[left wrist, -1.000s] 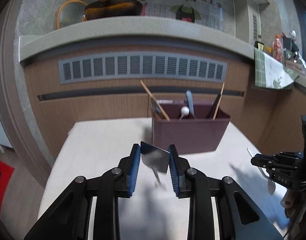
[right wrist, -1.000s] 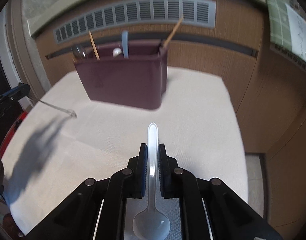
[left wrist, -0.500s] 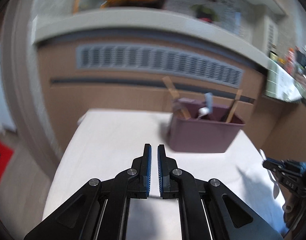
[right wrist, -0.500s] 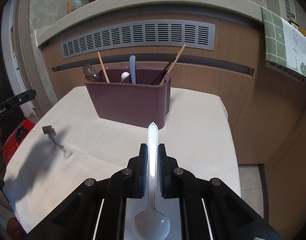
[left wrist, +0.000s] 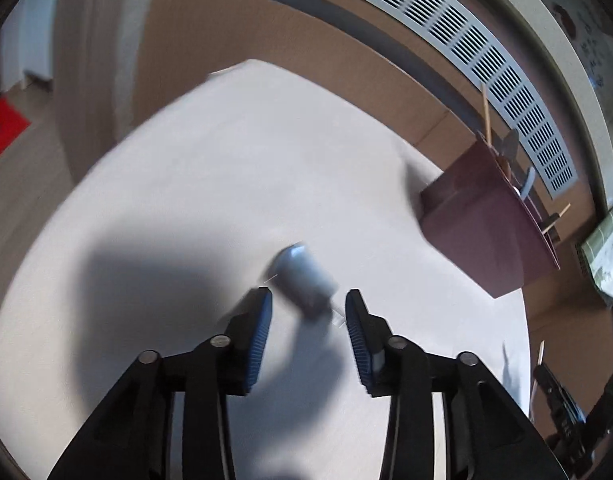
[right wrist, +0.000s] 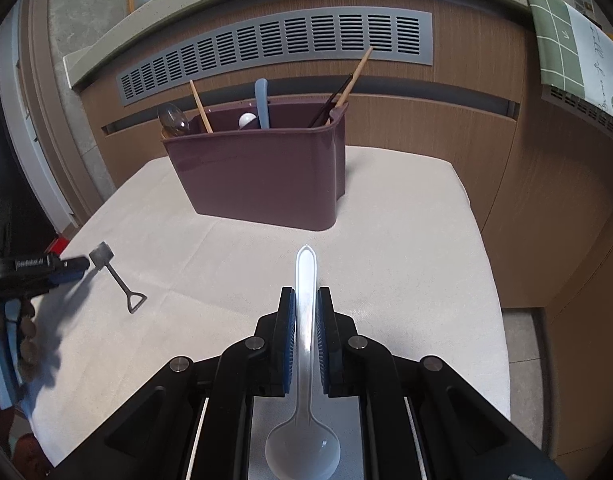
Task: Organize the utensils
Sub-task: 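Lift the shovel spoon toward the maroon holder with left while right carries the white spoon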
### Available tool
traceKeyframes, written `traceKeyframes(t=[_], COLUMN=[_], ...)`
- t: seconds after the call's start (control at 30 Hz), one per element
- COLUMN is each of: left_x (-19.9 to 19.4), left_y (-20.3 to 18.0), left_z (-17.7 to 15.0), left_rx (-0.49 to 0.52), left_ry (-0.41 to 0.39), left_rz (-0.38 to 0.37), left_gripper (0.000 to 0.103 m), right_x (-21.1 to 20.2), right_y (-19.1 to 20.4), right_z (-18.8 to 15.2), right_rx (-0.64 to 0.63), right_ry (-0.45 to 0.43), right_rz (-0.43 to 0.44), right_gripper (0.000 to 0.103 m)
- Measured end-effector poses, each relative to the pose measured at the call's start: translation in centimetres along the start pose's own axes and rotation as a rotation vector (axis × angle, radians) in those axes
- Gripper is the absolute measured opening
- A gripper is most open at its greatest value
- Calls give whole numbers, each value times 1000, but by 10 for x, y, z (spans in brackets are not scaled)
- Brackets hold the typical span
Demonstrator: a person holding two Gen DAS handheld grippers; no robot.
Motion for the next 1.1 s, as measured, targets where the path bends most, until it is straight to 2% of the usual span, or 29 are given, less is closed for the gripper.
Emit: traceKeyframes(t=[0.17,0.27,0.37,0.6,0.63,0.7,0.8,0.87,1.0,1.1], left_x=[33,48,53,57,57,57,51,40,28,26], left_y=[-42,-55,-57,-60,-59,-58,-61,-66,-75,-75], left_z=[8,10,12,13,14,17,17,17,2,-4], left_rx=[208,310,337,370,369,373,383,421,506,513], left_ry=[-28,-52,-50,-21,-28,-55,-77,-118,-118,-99], left_rz=[56,134,183,208,215,229,213,189,131,93], left_gripper=[53,54,54,54,53,44,17,5,4,4], right_x=[7,12,17,27,27,26,22,18,13,15], right_y=[-2,-2,-2,0,0,-1,-1,-1,-4,-3], right_z=[-8,-10,-10,-12,-11,-11,-10,-8,-5,-4], right_rx=[-1,-14,-23,-38,-36,-31,-30,-35,-41,-36], right_ry=[32,47,55,61,58,51,43,35,20,24], right_rz=[-18,-33,-45,-52,-48,-45,-50,-55,-67,-64], right_gripper=[10,9,10,9,10,10,10,10,10,10])
Point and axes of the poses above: each gripper's, at about its wrist camera, not at the fingertips, and x roughly the way its jaws point, y to its left, z to its top, the point moved 10 cm from there along x, roughly the way its jaws point, and after that the axes turned 7 degrees about -x, right-handed, at the moved point
